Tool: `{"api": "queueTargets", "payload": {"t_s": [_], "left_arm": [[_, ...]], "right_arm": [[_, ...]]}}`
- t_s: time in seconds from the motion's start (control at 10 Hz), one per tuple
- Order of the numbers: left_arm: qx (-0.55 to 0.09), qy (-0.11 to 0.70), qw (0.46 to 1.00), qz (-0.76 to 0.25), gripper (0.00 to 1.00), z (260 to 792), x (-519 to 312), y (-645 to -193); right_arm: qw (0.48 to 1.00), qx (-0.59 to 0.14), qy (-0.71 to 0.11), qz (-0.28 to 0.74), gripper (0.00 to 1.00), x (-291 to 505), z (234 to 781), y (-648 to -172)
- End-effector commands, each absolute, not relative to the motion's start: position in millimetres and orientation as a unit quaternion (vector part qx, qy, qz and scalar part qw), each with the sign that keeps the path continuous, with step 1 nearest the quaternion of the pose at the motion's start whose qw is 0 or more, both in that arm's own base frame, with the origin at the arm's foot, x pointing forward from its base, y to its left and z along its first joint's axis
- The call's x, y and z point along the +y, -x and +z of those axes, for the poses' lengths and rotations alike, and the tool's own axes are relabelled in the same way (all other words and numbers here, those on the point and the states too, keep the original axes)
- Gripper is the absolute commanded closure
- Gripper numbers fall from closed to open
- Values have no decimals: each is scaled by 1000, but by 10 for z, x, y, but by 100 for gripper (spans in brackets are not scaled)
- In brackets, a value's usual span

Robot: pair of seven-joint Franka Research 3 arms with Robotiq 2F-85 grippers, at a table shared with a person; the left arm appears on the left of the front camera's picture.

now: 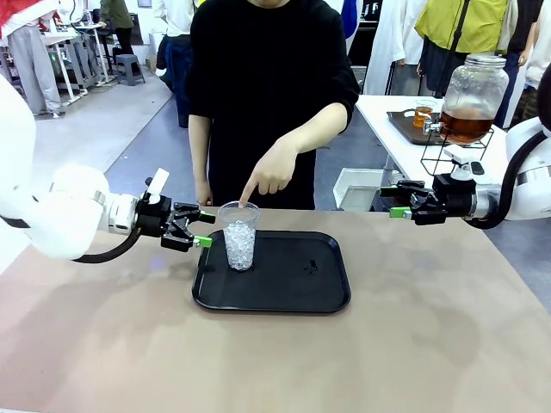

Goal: Pour the drink into the iced cup.
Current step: Pick up the iced cup indicated by the human and present it to them.

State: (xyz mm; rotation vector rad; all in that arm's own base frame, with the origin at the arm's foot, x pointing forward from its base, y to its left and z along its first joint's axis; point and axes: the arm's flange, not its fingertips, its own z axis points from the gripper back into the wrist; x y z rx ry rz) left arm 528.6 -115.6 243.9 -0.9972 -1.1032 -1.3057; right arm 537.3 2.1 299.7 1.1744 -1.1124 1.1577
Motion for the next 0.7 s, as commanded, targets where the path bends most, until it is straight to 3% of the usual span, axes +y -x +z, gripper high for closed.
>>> {"api": "queueTargets", "payload": {"t_s": [0.0, 0.6], "left_arm": [[-474, 436, 537, -544, 0, 2416, -1215, -5371], [-452, 467, 530, -545, 0, 2326, -1335, -5317]], "right_arm": [[541, -475, -498, 483, 0, 33, 3021, -5352], [541, -475, -498, 483, 0, 33, 3021, -5352]]}}
